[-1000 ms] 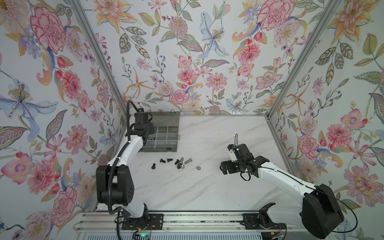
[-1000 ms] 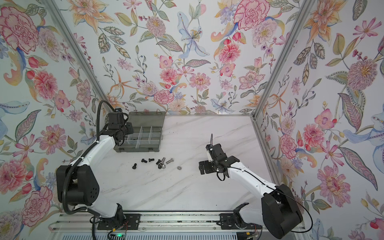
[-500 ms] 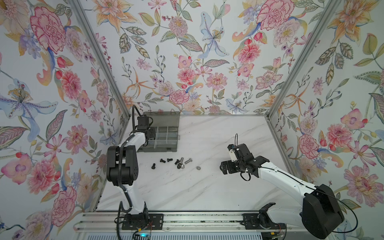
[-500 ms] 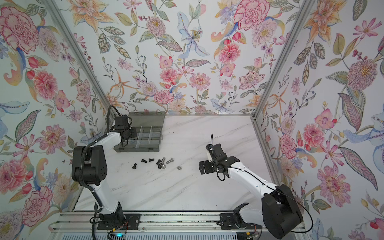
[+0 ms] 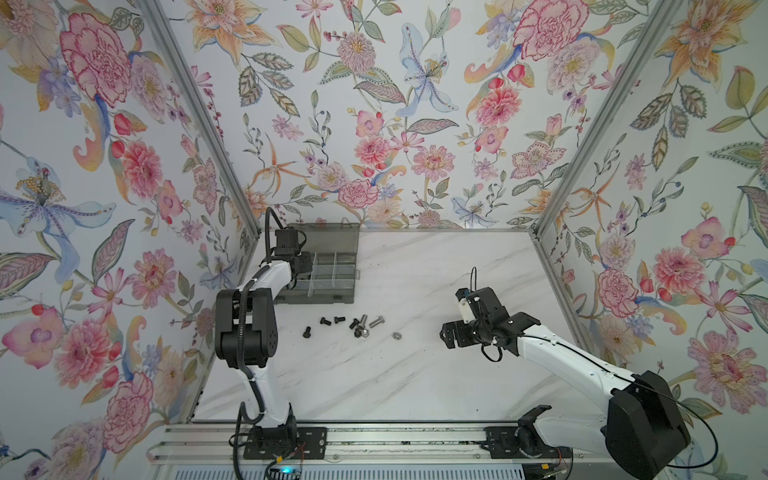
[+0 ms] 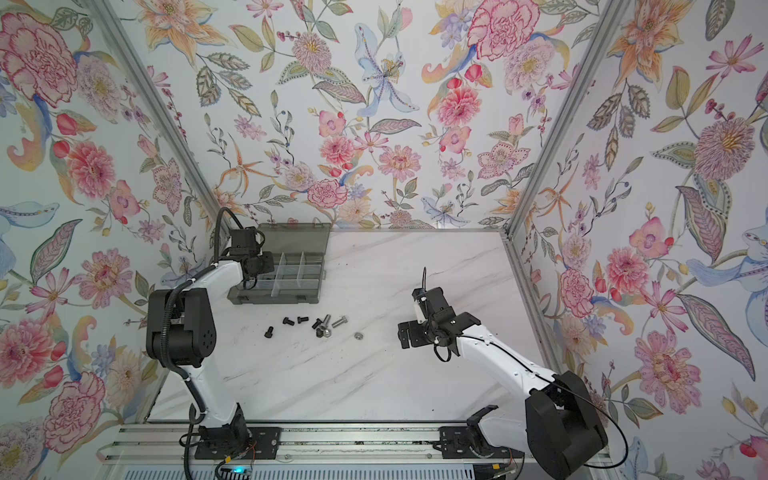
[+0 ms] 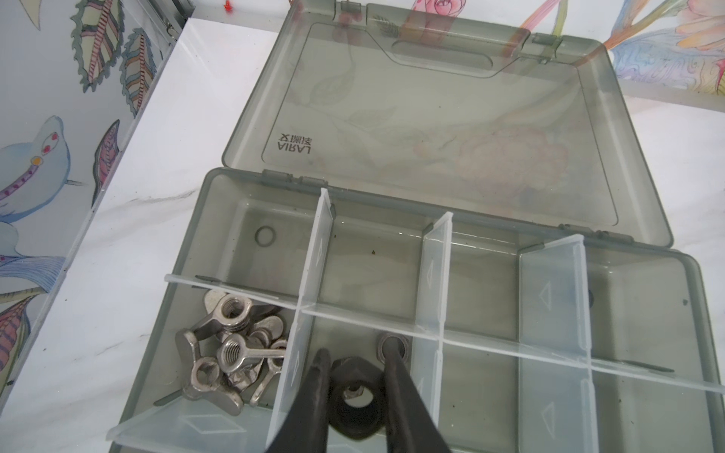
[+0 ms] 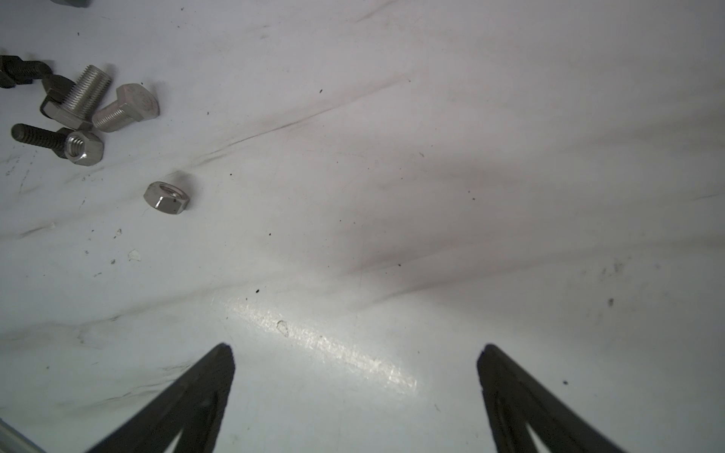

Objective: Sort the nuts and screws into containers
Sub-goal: 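Lift the black hex nut and carry it with the left gripper to the box, then open the left gripper to drop the black hex nut into the compartment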

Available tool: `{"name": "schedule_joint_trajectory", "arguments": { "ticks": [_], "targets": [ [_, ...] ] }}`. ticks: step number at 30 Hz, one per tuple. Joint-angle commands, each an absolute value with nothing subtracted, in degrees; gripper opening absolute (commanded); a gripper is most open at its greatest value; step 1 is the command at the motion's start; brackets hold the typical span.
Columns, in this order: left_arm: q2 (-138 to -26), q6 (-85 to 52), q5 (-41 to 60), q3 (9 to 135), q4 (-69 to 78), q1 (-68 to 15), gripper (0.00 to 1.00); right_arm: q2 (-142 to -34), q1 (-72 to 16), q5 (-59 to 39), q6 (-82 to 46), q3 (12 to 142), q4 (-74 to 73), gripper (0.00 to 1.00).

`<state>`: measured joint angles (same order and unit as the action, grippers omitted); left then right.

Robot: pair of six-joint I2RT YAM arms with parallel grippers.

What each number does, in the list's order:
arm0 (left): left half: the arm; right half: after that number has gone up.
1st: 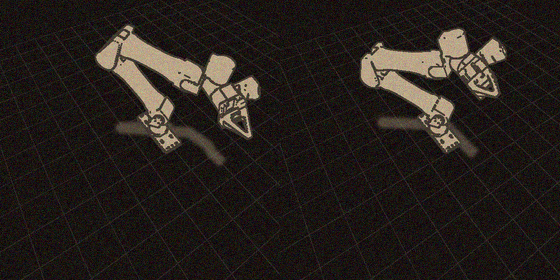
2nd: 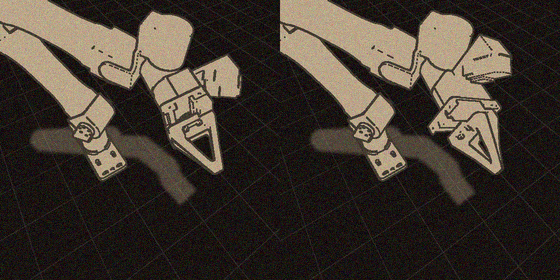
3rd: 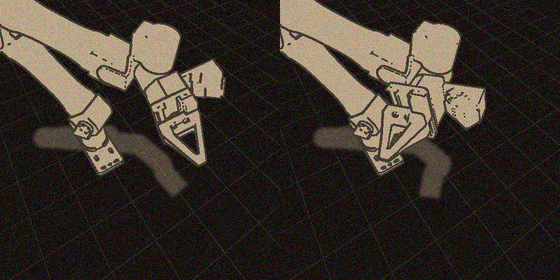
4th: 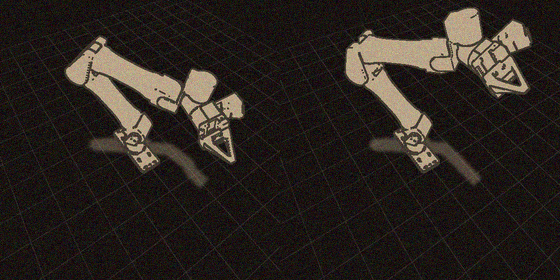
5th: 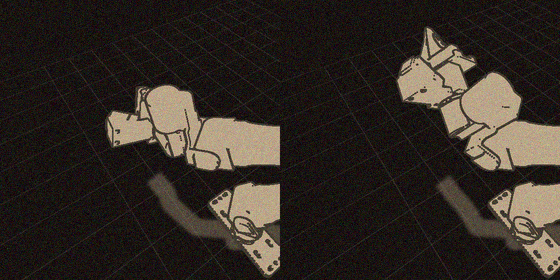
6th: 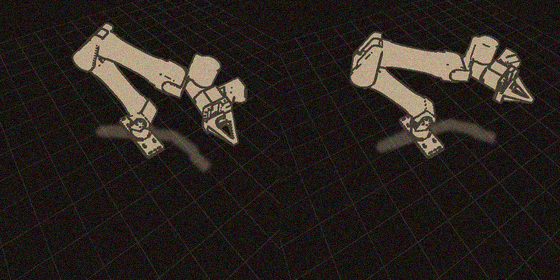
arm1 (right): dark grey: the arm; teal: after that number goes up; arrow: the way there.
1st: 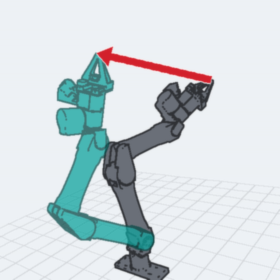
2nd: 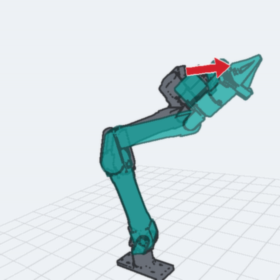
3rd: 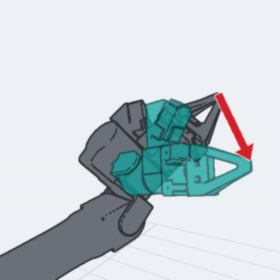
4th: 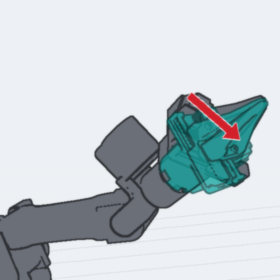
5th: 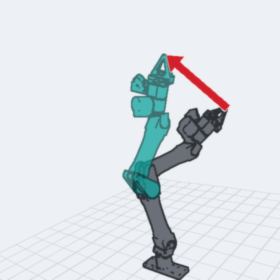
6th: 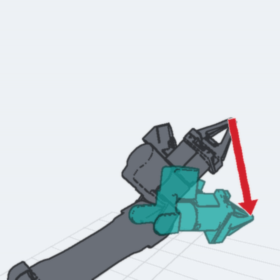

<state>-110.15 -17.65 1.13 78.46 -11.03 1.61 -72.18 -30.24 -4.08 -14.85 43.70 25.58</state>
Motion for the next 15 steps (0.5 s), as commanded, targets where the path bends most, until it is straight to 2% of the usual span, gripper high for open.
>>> {"name": "schedule_joint_trajectory", "arguments": {
  "ticks": [1, 11, 15],
  "targets": [
    [-110.83, -17.23, 0.67, 79.77, -12.4, 2.04, 0.3, -70.75, -30.24, -4.08, -15.56, 43.07, 26.71, 0.99],
    [-109.34, -17.47, 3.12, 79.03, -12.84, 2.11, 0.37, -70.24, -30.23, -4.14, -15.67, 42.89, 26.8, 0.99],
    [-105.16, -18.81, 6.13, 76.63, -12.81, 1.86, 0.47, -70.07, -30.31, -4.28, -15.51, 42.73, 26.81, 0.99]
  ]
}}
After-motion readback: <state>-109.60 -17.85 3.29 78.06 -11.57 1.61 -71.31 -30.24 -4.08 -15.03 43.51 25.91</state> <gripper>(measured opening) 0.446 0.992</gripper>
